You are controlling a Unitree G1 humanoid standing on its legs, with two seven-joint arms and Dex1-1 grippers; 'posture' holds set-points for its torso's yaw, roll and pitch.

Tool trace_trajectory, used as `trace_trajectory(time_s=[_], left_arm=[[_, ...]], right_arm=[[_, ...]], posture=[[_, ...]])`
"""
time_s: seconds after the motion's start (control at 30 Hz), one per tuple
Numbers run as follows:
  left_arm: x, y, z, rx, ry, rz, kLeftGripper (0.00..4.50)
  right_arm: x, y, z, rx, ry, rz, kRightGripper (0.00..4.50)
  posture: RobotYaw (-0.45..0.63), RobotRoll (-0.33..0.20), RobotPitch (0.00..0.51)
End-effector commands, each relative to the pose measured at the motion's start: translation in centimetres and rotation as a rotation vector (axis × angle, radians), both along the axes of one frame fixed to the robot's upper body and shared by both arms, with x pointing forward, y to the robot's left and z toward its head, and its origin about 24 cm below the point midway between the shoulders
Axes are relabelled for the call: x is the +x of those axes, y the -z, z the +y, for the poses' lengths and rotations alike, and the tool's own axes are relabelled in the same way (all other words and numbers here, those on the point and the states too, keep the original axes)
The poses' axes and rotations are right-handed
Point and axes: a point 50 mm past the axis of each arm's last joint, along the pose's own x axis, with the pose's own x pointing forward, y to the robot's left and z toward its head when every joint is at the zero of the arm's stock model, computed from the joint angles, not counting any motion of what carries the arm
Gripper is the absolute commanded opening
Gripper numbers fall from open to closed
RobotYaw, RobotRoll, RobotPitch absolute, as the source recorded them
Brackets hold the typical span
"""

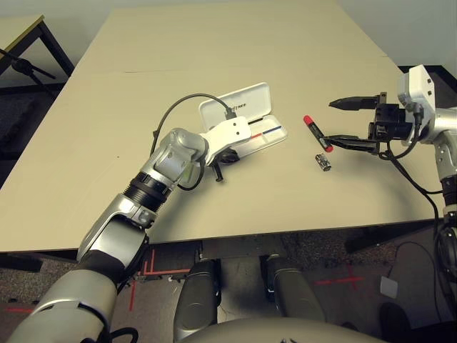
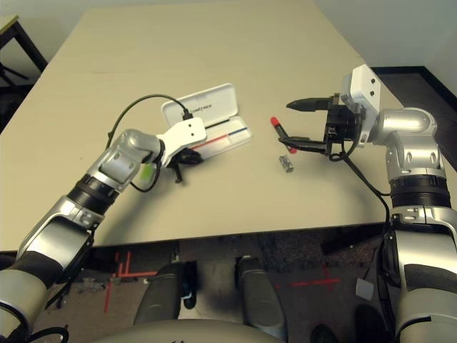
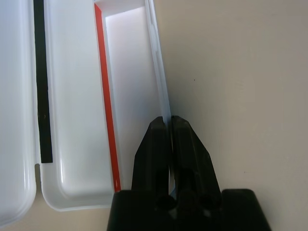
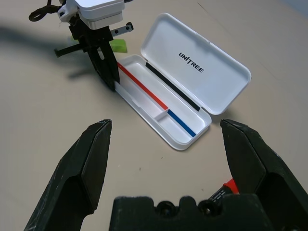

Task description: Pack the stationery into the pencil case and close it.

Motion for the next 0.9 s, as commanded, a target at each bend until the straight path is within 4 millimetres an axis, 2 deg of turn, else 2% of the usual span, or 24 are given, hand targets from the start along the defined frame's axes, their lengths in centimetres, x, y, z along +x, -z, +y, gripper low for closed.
trace_trajectory(time_s=[0.03, 0.33, 0.6, 0.9], left_arm=[[-0.7, 0.1, 0.7, 0.007, 0.039, 0.016, 0.05], [-2.2, -1.0, 1.2, 0.007, 0.162, -0.021, 0.05], [-3.5, -2.2, 0.9, -0.016, 0.275, -0.039, 0.05], [-5.5, -1.0, 0.5, 0.013, 0.386, -0.010, 0.05]], right_arm=[[-0.5, -0.2, -0.9, 0.018, 0.000, 0.028, 4.50], [-1.2, -0.1, -2.0, 0.009, 0.010, 0.080, 4.50], [-1.5, 0.4, -2.6, 0.004, 0.025, 0.136, 4.50], [-1.7, 0.5, -2.6, 0.029, 0.029, 0.154, 4.50]], posture=[[-0.07, 0.000, 0.128], [-0.07, 0.000, 0.126], [-0.07, 0.000, 0.127], [-0.07, 0.000, 0.128]])
